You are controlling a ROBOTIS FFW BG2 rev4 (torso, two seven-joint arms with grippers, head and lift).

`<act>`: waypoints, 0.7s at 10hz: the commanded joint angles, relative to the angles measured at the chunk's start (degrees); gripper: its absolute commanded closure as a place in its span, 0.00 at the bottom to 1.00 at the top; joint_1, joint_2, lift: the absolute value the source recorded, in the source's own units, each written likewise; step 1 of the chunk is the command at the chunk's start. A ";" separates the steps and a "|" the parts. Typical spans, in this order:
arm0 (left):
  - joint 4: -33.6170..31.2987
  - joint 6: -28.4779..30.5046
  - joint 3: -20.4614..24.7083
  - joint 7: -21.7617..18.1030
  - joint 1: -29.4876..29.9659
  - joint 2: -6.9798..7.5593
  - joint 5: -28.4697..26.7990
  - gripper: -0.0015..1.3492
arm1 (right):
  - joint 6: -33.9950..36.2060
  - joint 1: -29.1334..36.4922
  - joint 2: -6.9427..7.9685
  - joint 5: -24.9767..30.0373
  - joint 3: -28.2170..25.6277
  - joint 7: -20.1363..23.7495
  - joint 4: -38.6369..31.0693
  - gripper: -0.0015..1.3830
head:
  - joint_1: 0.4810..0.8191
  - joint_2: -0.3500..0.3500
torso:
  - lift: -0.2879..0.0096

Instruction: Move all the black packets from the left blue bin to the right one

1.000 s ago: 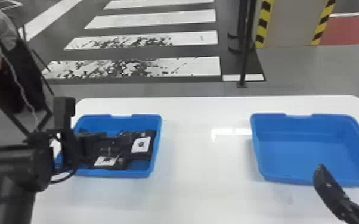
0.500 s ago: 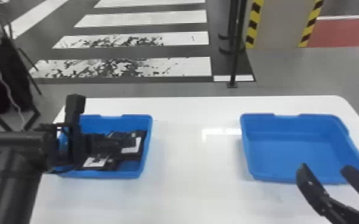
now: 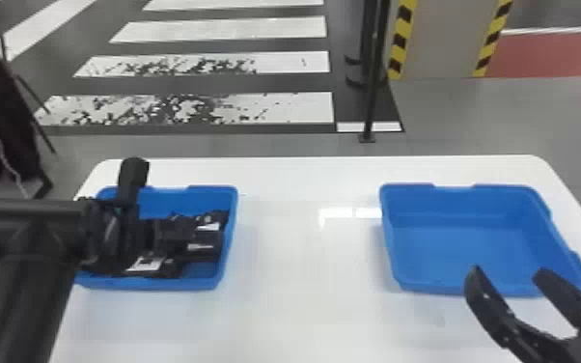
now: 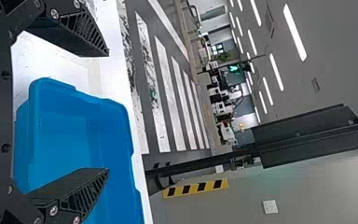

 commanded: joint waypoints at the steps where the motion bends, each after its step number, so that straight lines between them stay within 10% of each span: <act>1: 3.19 -2.49 0.21 0.01 -0.91 -0.17 0.45 0.20 | 0.00 -0.21 0.14 -0.08 0.06 0.07 0.45 0.11 | 0.63 0.61 | 0.50; 3: 4.03 -4.18 2.04 0.36 -0.62 -0.79 0.68 0.61 | 0.00 -0.35 0.14 -0.54 0.06 0.16 0.73 0.11 | 0.63 0.61 | 0.50; 5: 4.45 -4.18 2.38 0.45 -0.62 -0.96 0.00 0.60 | 0.00 -0.49 0.14 -0.65 0.06 0.34 1.01 0.11 | 0.63 0.62 | 0.50; 6: 4.59 -4.74 2.61 0.18 -0.62 -0.87 -1.95 0.86 | 0.00 -0.63 0.14 -0.77 0.18 0.42 1.15 0.11 | 0.63 0.63 | 0.50; 7: 4.73 -5.30 3.41 0.27 0.22 -1.05 -2.17 0.86 | 0.00 -0.63 0.14 -1.11 0.06 0.51 1.15 0.11 | 0.63 0.63 | 0.50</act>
